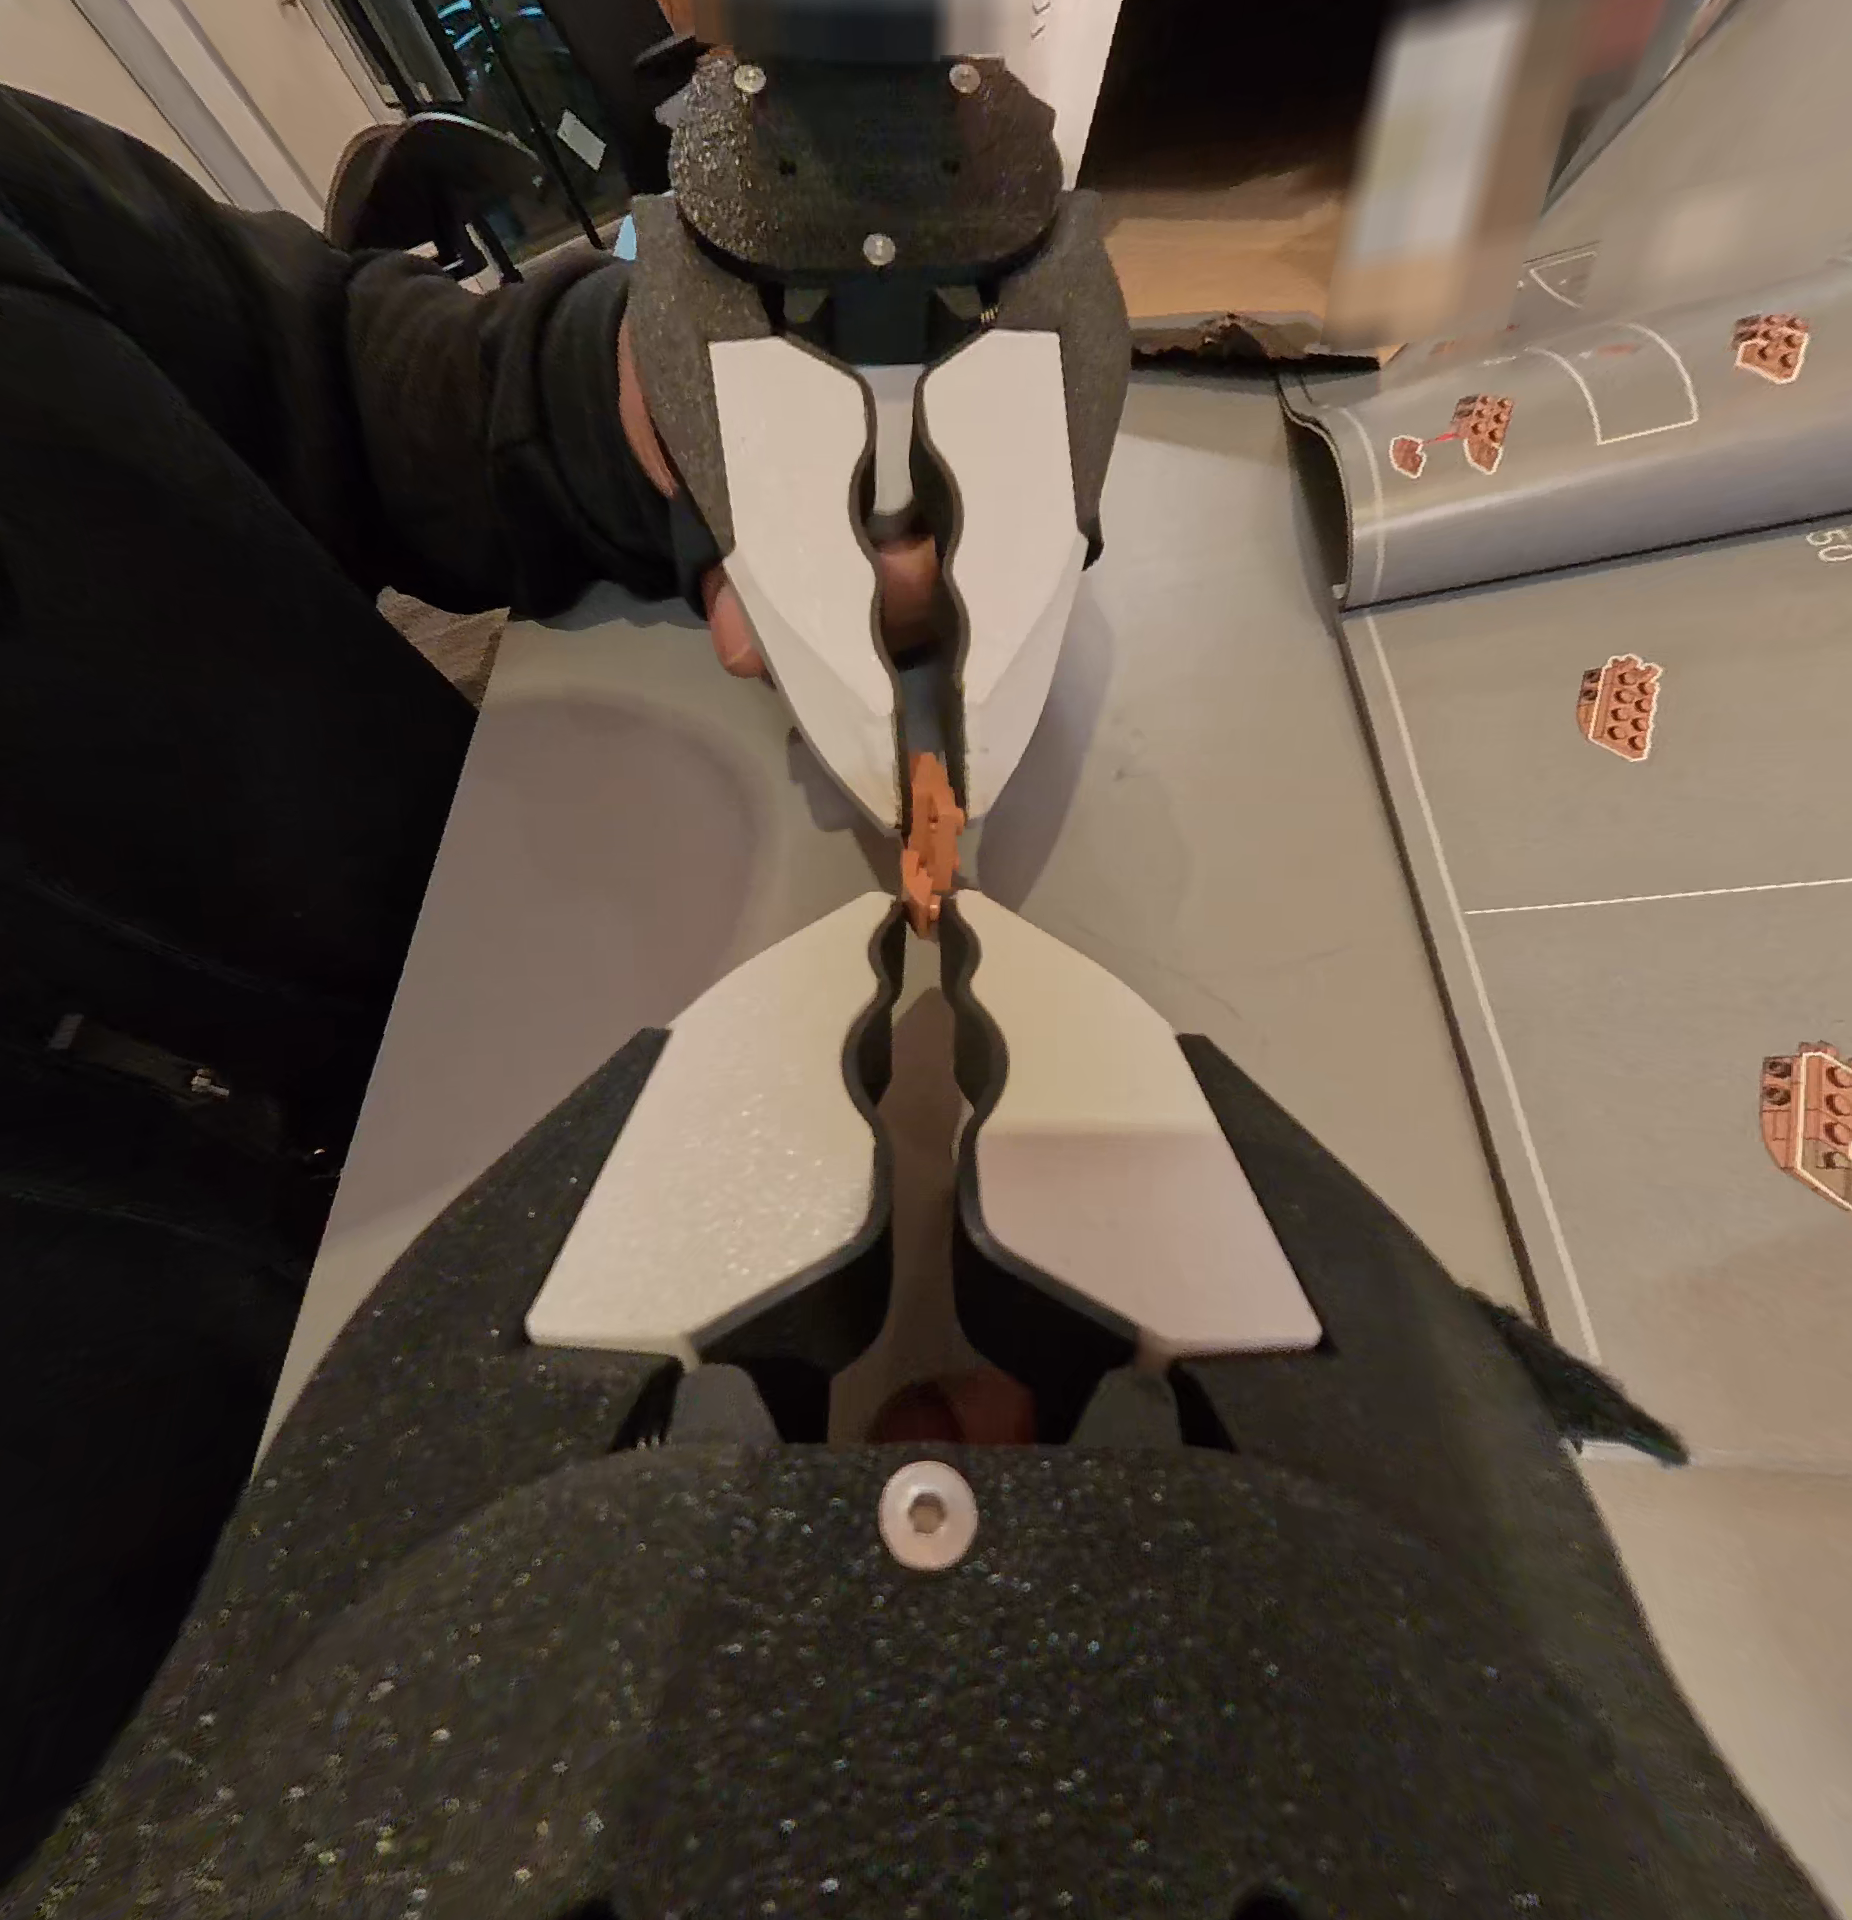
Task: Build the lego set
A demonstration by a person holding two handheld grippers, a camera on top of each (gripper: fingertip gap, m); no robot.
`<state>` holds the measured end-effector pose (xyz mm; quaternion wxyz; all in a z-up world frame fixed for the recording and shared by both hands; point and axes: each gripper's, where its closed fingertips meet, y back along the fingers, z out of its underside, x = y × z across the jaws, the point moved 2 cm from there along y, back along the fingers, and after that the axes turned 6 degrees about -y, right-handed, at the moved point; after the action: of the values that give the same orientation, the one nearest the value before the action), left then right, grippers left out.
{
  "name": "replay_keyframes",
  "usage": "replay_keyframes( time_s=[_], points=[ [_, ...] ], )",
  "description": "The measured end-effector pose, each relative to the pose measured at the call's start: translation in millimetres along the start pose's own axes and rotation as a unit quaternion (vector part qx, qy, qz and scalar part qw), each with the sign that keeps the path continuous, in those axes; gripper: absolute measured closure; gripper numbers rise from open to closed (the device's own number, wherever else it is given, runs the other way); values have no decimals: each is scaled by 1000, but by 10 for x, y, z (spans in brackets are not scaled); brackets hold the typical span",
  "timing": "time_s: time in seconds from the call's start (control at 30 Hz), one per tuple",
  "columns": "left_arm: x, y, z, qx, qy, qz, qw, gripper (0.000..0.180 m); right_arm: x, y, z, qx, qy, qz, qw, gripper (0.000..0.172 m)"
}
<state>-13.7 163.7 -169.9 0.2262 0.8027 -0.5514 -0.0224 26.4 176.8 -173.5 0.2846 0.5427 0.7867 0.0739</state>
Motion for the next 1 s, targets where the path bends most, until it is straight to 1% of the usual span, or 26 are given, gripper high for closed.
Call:
replay_keyframes(
  time_s=[0.6, 1.0],
  points=[
    [-13, -12, -6, 0, -7, -18, 1000, 173, 42, -33, -30, 5, 29, 54, 998, 163],
    [-49, -3, -20, 3, -19, -42, 999, 173, 77, -50, -50, 16, -3, 81, 997, 163]
  ],
)
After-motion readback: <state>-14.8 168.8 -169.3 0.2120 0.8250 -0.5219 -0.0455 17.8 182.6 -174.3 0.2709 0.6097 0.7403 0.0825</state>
